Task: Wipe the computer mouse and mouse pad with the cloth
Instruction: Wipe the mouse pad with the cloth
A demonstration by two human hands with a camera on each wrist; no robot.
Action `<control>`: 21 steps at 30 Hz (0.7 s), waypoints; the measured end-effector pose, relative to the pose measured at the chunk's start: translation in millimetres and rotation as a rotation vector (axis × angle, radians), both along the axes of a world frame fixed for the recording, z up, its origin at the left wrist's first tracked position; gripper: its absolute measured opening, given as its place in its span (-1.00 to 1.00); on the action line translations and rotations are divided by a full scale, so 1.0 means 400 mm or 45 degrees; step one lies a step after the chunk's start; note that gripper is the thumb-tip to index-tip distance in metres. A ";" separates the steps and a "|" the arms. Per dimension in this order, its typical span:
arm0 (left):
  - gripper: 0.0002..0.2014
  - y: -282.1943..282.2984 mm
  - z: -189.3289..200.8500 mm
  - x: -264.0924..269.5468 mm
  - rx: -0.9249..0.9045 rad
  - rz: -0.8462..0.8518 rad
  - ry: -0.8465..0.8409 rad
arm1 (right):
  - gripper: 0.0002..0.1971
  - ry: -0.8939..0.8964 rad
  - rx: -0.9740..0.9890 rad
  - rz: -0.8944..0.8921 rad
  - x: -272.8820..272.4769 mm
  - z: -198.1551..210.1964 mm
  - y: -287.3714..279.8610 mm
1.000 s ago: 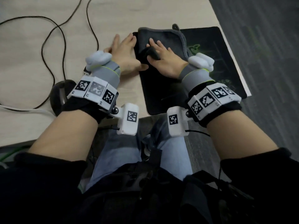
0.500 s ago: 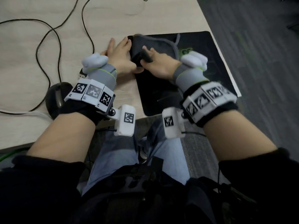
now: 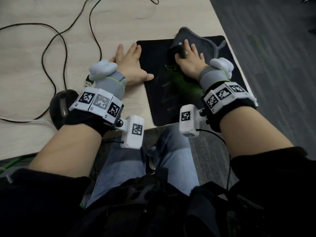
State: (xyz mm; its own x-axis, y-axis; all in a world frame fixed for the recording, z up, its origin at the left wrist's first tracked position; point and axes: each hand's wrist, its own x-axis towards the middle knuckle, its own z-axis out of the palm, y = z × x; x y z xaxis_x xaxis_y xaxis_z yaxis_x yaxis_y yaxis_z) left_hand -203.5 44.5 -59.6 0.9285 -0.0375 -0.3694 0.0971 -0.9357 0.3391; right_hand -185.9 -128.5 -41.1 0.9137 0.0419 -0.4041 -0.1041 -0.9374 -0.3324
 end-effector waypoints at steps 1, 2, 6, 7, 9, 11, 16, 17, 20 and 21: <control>-0.08 -0.001 -0.001 0.000 -0.004 0.001 -0.004 | -0.43 0.012 0.015 0.040 -0.008 0.000 0.025; -0.08 0.000 -0.001 0.001 -0.010 0.002 -0.011 | -0.43 0.032 0.051 0.108 -0.016 -0.003 0.056; -0.11 0.005 0.006 0.001 -0.052 -0.004 -0.036 | -0.45 0.099 0.159 0.325 -0.035 -0.015 0.127; -0.10 0.004 0.009 -0.001 -0.042 -0.014 -0.031 | -0.45 0.112 0.190 0.298 -0.027 -0.012 0.116; -0.08 0.004 0.009 -0.004 -0.003 -0.023 -0.013 | -0.44 0.089 0.183 0.162 -0.001 -0.009 0.070; -0.09 0.006 0.005 -0.005 0.012 -0.009 -0.002 | -0.43 0.047 0.146 0.043 0.027 -0.004 0.027; -0.08 0.000 0.009 -0.006 -0.002 -0.010 -0.008 | -0.42 0.022 0.086 0.056 0.027 -0.011 0.077; -0.08 0.000 0.010 -0.005 -0.023 -0.002 -0.015 | -0.41 0.032 0.097 0.127 0.014 -0.013 0.106; -0.07 0.001 0.017 -0.012 -0.086 0.037 -0.032 | -0.43 0.056 0.130 0.280 -0.001 -0.031 0.156; -0.08 0.000 0.020 -0.014 -0.071 0.028 -0.033 | -0.43 0.055 0.137 0.293 0.007 -0.035 0.150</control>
